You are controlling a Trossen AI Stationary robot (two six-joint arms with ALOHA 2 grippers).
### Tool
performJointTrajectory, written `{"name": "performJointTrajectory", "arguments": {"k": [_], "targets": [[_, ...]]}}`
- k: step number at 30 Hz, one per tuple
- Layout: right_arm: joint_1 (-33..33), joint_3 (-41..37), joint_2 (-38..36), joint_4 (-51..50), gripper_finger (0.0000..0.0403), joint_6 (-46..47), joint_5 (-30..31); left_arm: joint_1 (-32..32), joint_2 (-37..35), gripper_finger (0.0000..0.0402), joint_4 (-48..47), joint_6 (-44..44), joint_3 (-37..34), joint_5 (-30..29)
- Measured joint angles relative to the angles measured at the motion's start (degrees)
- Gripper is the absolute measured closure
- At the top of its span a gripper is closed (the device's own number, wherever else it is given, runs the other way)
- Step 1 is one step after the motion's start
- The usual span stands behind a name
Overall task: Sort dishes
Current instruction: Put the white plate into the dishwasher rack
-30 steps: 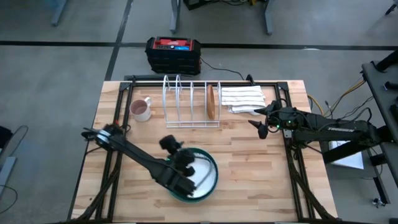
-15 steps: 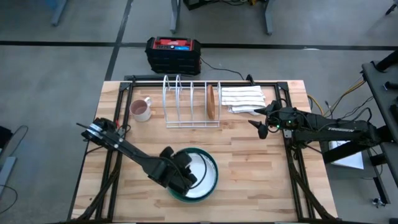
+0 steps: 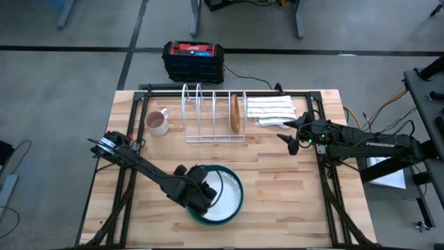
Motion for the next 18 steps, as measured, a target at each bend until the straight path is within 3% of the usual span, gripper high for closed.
{"name": "performJointTrajectory", "arguments": {"k": [18], "targets": [[0.0, 0.0, 0.0, 0.1, 0.0102, 0.0, 0.0, 0.1, 0.1, 0.0247, 4.5, -8.6, -6.7, 1.5]]}}
